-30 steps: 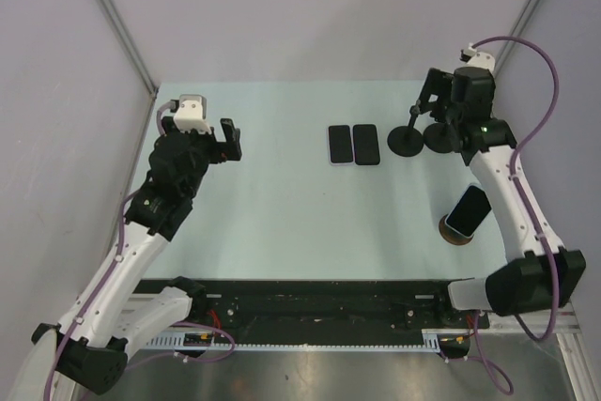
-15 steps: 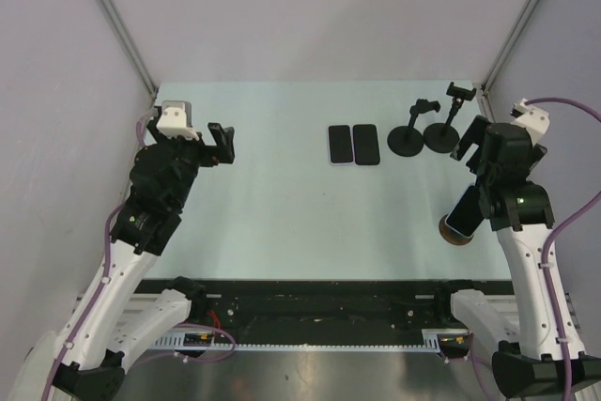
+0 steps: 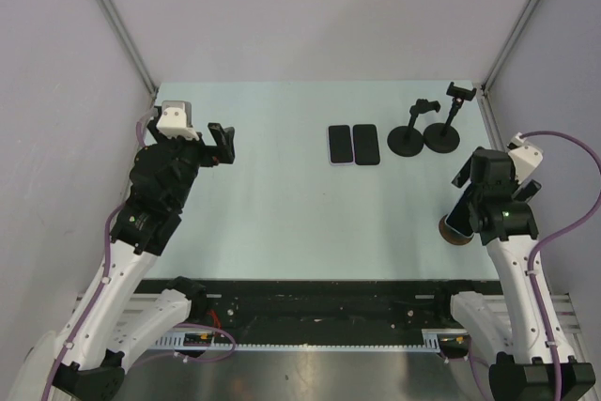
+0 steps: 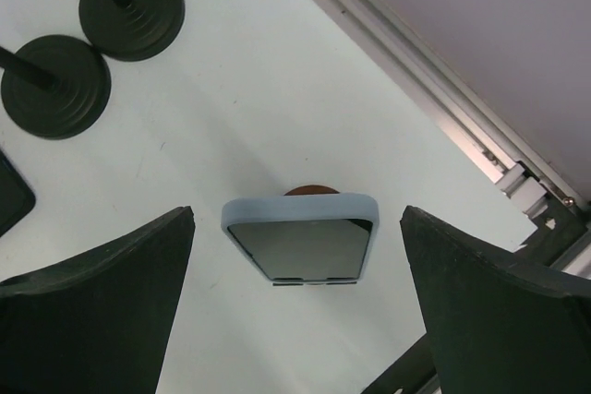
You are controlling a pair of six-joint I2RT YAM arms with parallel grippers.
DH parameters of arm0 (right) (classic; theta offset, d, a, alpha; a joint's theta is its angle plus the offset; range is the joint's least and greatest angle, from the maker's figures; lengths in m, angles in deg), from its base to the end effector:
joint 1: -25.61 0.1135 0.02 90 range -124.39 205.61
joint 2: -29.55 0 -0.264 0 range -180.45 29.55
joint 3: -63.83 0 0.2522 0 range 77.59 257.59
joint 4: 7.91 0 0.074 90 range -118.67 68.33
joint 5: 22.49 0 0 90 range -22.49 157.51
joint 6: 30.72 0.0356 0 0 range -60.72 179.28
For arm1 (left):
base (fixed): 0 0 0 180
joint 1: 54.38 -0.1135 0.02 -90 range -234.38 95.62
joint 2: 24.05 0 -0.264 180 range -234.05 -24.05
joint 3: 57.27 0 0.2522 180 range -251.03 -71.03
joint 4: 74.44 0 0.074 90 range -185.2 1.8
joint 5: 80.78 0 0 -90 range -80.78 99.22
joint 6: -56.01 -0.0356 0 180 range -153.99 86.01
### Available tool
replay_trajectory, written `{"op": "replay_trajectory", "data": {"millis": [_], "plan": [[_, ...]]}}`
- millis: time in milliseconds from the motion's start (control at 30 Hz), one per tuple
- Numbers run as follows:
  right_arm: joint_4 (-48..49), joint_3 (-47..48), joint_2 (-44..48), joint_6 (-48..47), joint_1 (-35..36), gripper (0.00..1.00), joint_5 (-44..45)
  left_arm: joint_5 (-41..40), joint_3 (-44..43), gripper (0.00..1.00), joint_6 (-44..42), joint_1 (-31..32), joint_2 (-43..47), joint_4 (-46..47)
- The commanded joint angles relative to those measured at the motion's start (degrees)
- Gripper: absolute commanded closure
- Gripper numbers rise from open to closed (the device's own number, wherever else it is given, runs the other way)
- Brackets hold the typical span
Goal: Remove the phone from the phone stand
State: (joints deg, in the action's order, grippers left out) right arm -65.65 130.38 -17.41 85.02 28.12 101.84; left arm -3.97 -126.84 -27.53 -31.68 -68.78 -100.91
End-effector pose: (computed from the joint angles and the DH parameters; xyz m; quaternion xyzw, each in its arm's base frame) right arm 0.1595 -0.0131 0.3271 0.2994 0.8157 -0.1555 0.4699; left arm 0.1599 -0.0581 0.4021 0.0214 0.7165 -0.0946 0.6908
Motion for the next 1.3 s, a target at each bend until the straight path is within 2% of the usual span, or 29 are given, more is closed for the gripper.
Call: {"op": "replay_trajectory", "data": {"millis": [0,767,1067,1267], "plan": [[2.1,-0.5,1.4,0.1,-0.2,0.00,5.9,1.2,0.4,0.00,0.7,-0.3,0.2,1.5],[4.0,-6.0,0.2,-0.8,-0.4,0.01,0.7,1.3,0.4,0.00,0.5,-0.4,-0.4,1.5],[4.8,-7.4,0.6,-0.7,-0.6,0.12,-1.4,1.9,0.5,0.00,0.5,-0.3,-0.5,1.5],[5.5,-7.7,1.4,-1.0,-0.8,0.26,-1.3,2.6,0.5,0.00,0.3,-0.3,-0.4,1.5]]}}
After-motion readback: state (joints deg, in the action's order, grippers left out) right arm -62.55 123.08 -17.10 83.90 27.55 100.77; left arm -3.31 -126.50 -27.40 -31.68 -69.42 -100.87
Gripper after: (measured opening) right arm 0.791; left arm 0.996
